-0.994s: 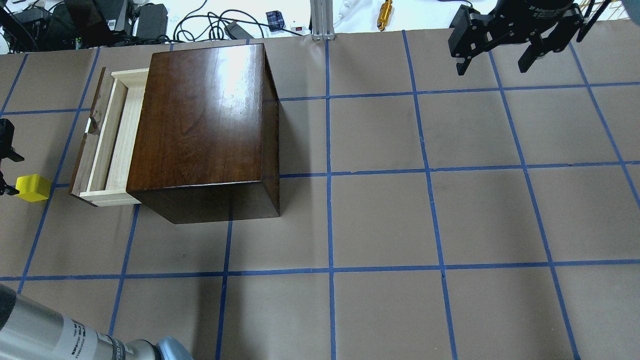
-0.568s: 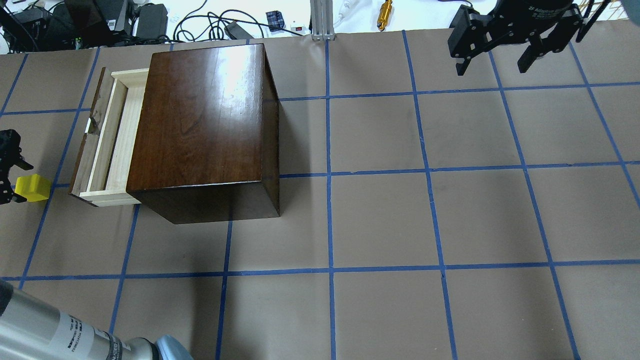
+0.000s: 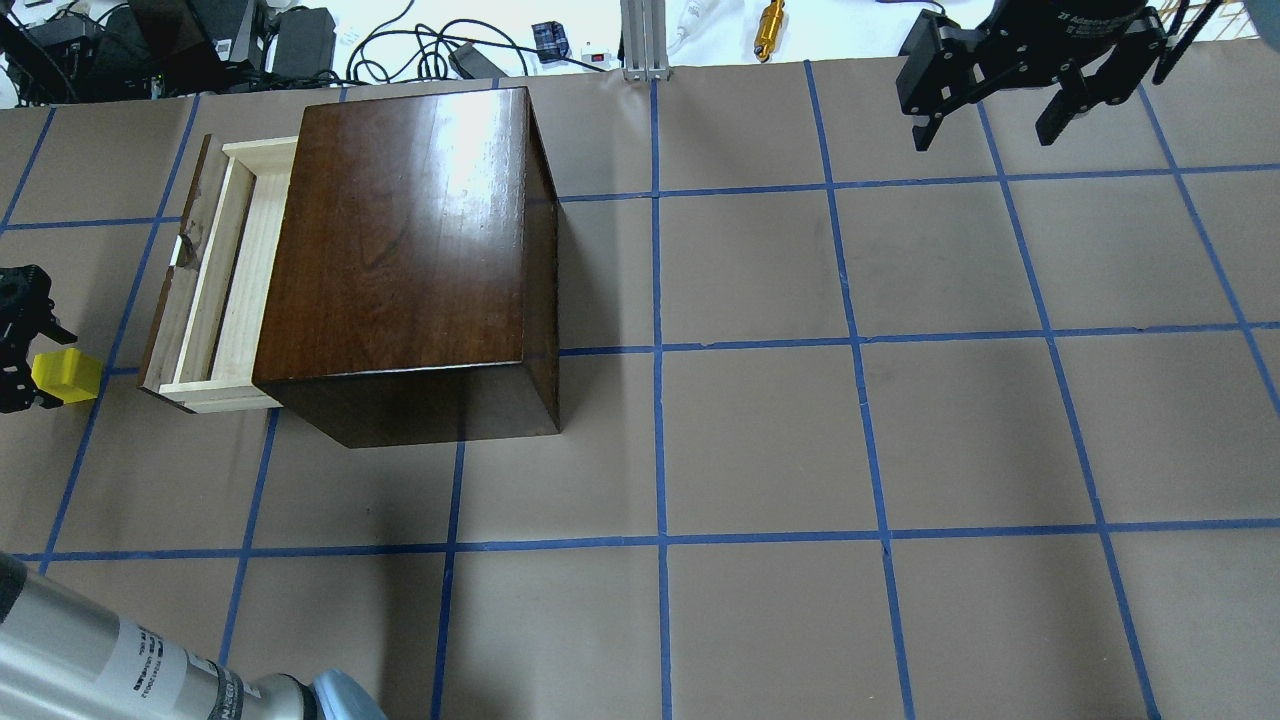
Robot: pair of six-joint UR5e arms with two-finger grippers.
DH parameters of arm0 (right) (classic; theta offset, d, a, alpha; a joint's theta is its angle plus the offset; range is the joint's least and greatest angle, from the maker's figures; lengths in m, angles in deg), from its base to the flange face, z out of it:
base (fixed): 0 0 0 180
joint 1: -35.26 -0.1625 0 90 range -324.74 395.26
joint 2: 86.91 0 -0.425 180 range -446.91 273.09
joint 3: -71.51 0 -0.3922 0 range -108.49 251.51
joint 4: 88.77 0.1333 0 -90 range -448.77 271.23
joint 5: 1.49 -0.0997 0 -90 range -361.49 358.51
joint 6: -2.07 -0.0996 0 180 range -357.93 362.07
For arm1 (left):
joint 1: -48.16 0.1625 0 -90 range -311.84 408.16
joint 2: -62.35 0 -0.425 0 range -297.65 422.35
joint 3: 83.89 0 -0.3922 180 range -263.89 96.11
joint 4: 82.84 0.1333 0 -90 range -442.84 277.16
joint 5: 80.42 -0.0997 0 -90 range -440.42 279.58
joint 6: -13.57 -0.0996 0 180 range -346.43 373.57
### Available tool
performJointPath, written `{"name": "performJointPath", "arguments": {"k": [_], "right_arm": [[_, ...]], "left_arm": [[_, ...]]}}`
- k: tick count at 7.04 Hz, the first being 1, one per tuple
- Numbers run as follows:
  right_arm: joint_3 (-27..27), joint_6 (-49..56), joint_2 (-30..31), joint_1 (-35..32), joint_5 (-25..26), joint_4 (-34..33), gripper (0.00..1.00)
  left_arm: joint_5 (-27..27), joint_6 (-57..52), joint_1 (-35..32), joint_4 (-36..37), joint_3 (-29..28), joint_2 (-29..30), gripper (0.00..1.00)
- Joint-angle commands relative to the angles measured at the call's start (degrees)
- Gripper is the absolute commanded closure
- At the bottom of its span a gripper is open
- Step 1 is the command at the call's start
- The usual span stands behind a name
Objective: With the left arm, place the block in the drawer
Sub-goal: 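Lower the left gripper and grasp the yellow cube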
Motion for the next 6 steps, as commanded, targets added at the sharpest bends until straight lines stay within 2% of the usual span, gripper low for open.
{"name": "performJointPath", "arguments": {"k": [1,3,5,6], "right_arm": [[0.00,0.00,0.02,-0.02,0.04,0.00,0.00],[0.00,0.00,-0.07,-0.02,-0.05,0.00,0.00],[0.00,0.00,-0.07,-0.02,-0.05,0.00,0.00],[0.00,0.00,0.02,-0.02,0.04,0.00,0.00]], "left_arm": [[-0.03,-0.05,0.07,0.20,0.06,0.86,0.00],[-0.03,-0.14,0.07,0.81,0.06,1.04,0.03],[0.41,-2.58,0.16,0.90,-0.03,1.13,0.32],[0.41,-2.69,0.16,0.90,-0.12,1.13,0.38]]}}
